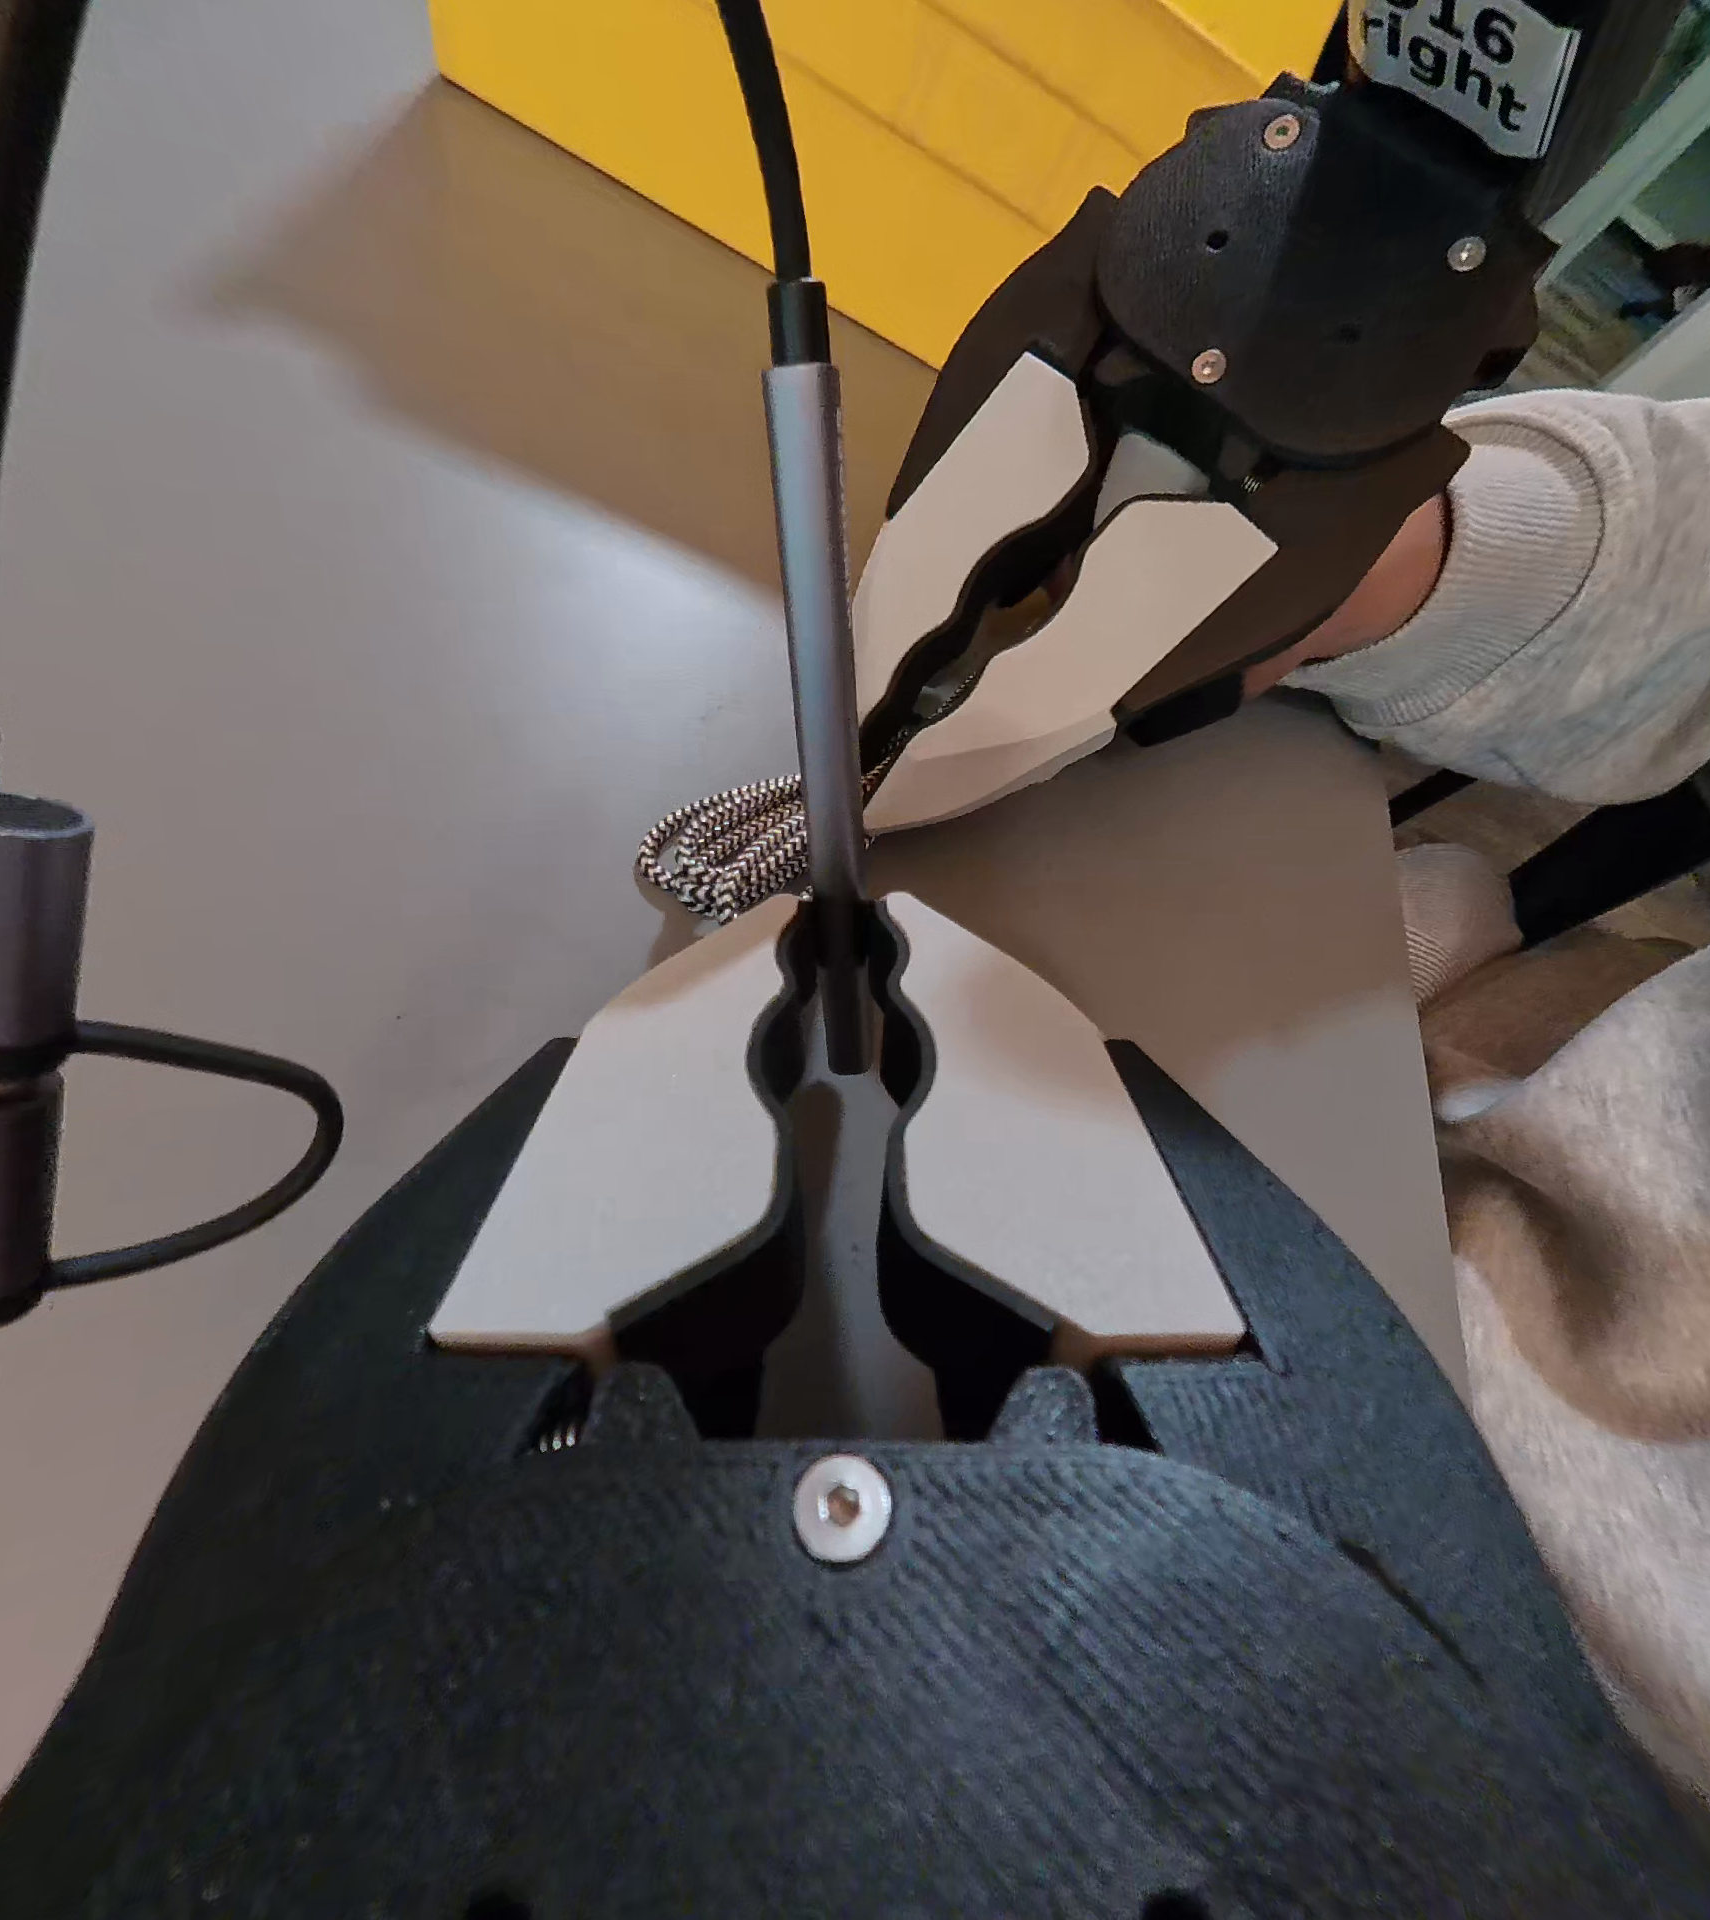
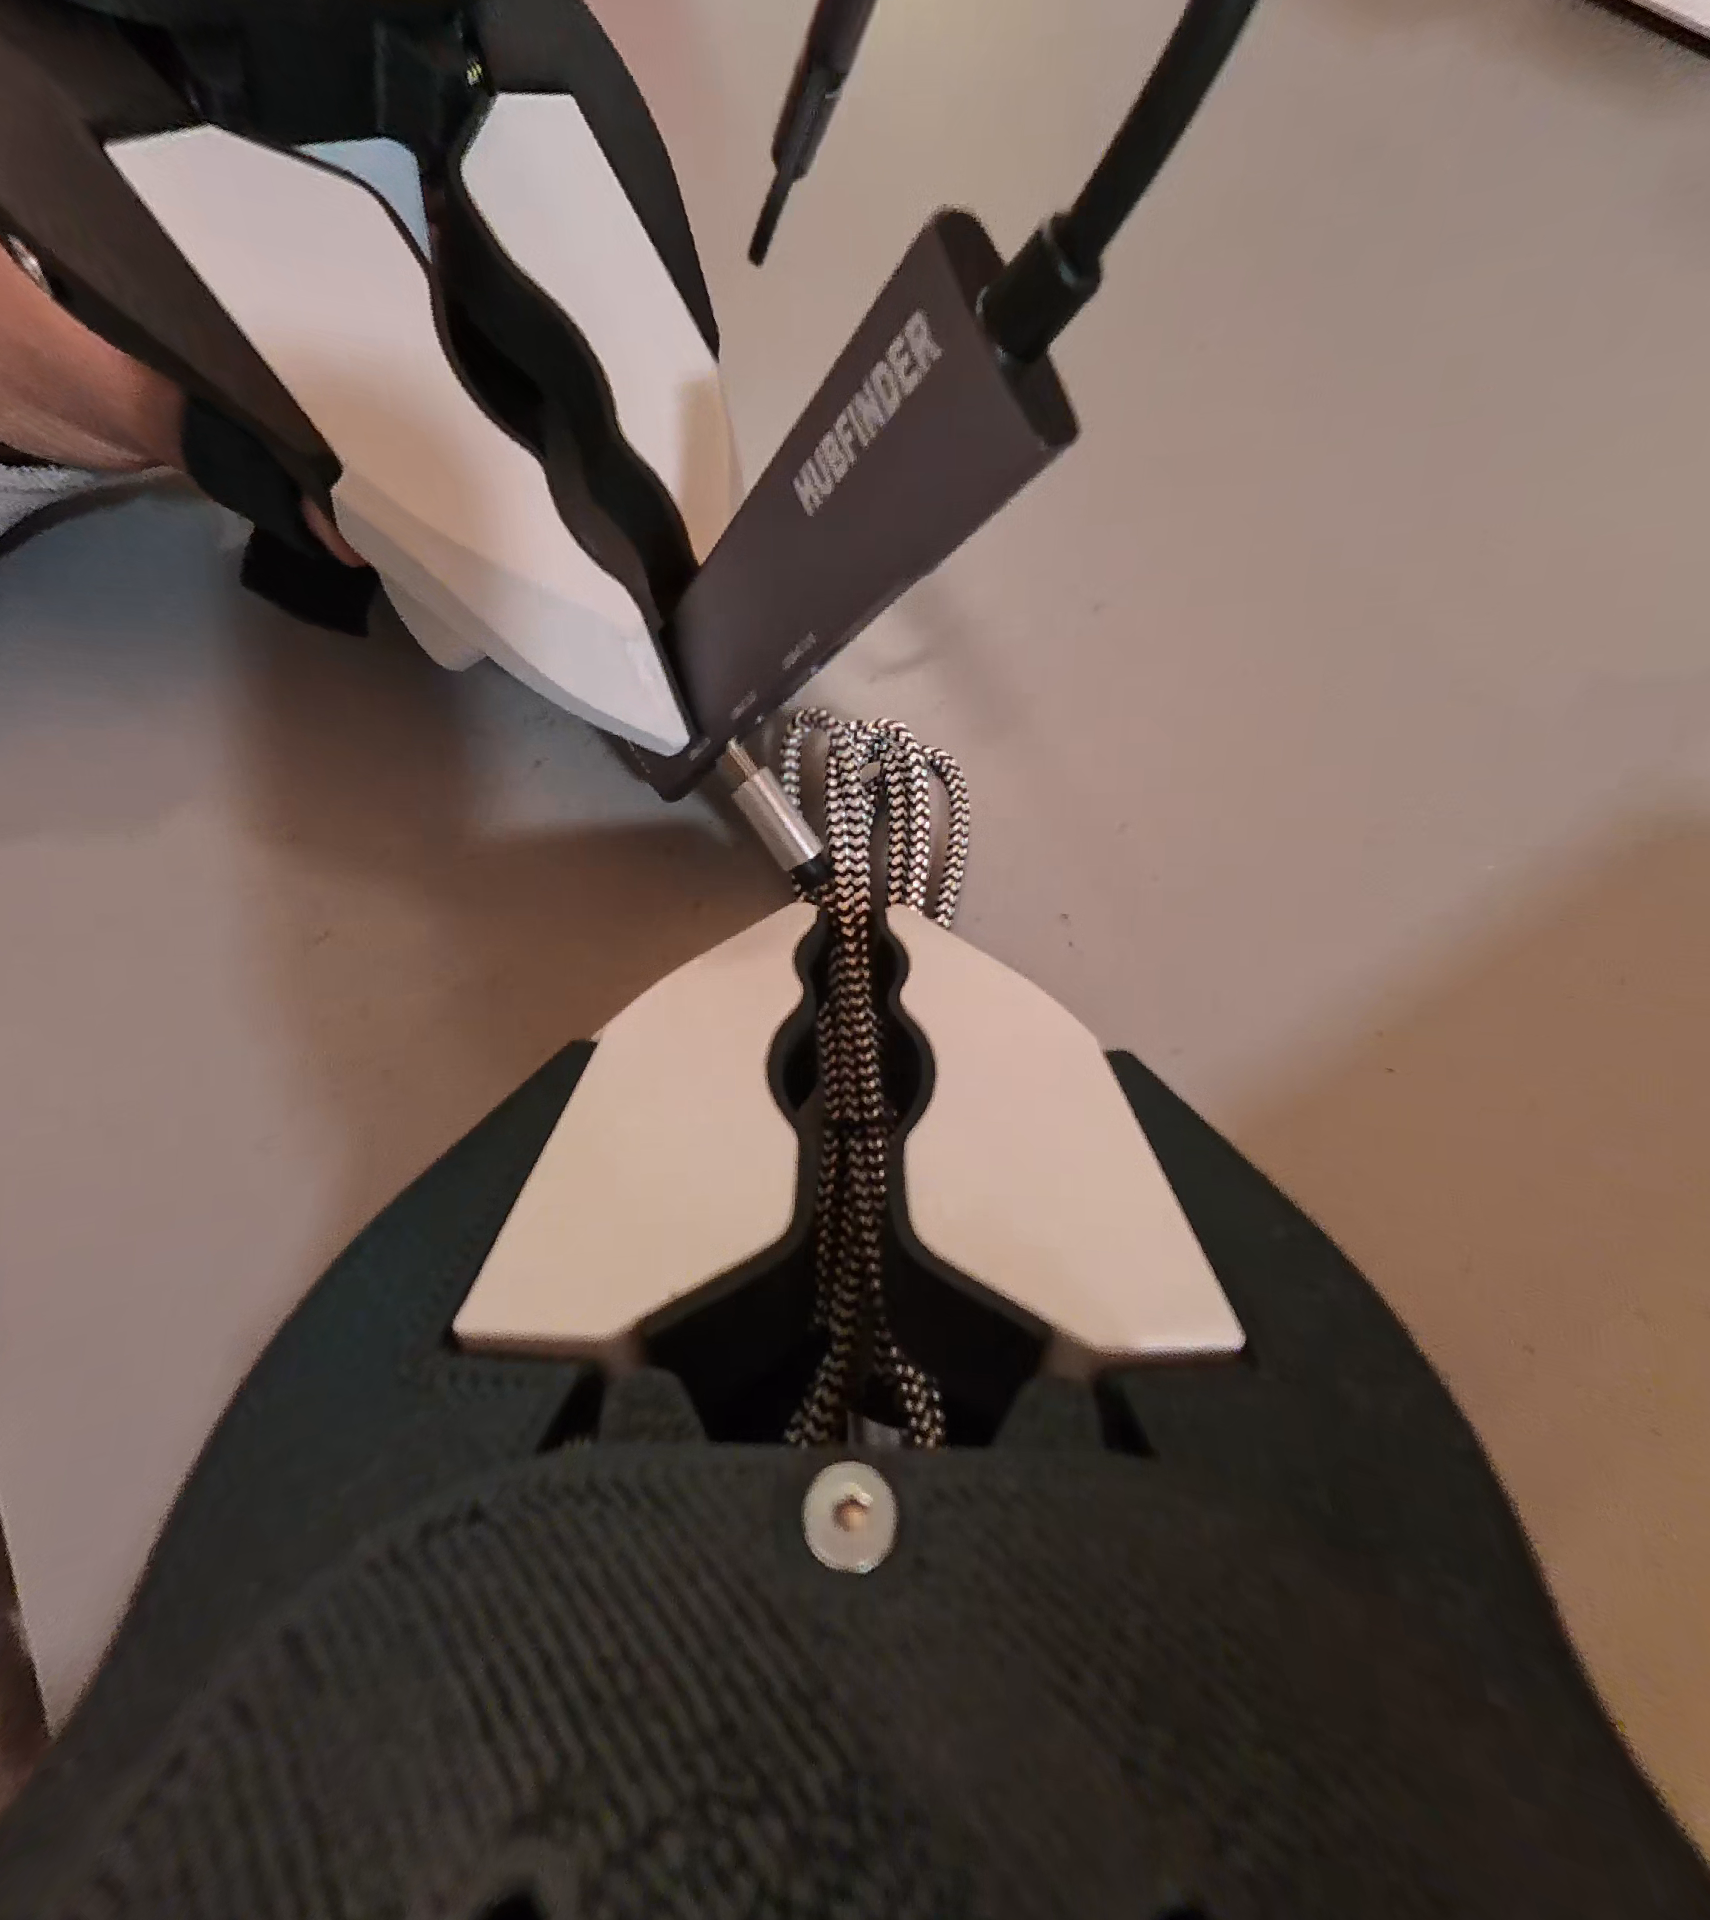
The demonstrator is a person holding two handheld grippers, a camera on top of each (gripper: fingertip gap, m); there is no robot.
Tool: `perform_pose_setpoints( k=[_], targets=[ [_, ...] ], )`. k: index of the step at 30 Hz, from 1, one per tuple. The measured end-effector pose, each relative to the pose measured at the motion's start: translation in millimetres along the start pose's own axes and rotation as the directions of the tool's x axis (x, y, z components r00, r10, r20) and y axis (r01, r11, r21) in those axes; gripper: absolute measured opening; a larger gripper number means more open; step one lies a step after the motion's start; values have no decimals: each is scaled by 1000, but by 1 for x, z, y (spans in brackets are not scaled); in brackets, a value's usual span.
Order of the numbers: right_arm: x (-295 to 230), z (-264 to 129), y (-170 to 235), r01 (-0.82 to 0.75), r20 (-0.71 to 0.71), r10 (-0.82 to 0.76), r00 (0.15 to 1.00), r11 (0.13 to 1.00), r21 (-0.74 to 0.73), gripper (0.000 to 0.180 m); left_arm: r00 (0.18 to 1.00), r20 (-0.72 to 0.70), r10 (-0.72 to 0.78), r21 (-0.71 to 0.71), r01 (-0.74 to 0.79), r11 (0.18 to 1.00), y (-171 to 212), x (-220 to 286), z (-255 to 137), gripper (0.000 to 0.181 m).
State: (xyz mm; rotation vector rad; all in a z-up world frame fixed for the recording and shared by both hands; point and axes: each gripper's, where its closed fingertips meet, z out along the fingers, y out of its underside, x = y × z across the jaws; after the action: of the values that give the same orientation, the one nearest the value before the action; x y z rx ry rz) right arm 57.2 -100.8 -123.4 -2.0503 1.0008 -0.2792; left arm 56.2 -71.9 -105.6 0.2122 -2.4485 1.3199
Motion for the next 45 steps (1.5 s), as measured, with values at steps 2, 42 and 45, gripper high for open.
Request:
perform_pose_setpoints(
  k=[2, 42, 45],
  targets=[
    [0, 0, 0, 2, -3, -2, 1000, 1000, -2, 7, 1000, 14, 18, -15, -18, 1000, 1, 0, 2, 11],
    [-18, -12, -30, 309, -125, -292, 948, 939, 152, 32, 885, -248, -395, 17, 411, 911, -1, -7, -4, 9],
    [-16, -2, -16, 373, -147, -362, 920, 926, 57, 22, 882, -257, -395, -12, 406, 914, 2, -3, -2, 10]
  ],
)
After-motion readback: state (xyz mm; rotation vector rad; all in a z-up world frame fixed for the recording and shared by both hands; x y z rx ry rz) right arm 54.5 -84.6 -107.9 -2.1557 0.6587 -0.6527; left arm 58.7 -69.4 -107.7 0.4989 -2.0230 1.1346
